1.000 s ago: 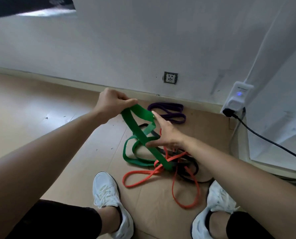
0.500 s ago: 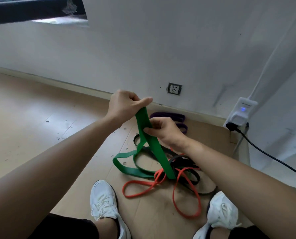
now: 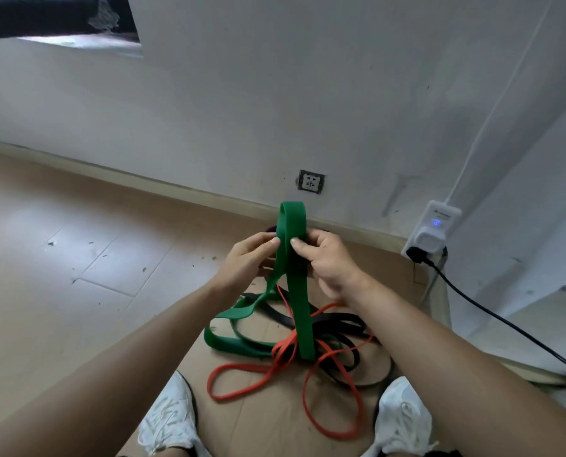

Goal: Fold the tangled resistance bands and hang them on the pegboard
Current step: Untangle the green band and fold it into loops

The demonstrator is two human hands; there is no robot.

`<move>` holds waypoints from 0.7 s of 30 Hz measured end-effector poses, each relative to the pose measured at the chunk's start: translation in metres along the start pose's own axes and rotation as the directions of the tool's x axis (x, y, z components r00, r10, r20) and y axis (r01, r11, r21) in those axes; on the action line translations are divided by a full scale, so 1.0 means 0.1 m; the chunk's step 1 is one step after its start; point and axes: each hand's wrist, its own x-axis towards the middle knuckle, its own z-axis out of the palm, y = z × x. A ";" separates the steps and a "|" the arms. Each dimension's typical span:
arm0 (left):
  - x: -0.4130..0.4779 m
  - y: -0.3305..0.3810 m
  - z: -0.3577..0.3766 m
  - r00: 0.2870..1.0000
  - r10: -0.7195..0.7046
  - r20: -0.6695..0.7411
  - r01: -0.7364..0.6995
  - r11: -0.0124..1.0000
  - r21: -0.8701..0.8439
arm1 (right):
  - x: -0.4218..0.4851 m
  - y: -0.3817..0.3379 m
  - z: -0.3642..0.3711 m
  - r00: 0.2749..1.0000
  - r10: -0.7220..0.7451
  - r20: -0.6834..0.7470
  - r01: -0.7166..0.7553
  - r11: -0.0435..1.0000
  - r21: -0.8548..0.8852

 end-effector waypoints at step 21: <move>0.00 0.12 0.32 0.965 0.227 -0.135 -0.192 0.954 0.230 | -0.02 -0.46 -0.07 1.000 -0.028 -0.012 0.030 0.983 0.179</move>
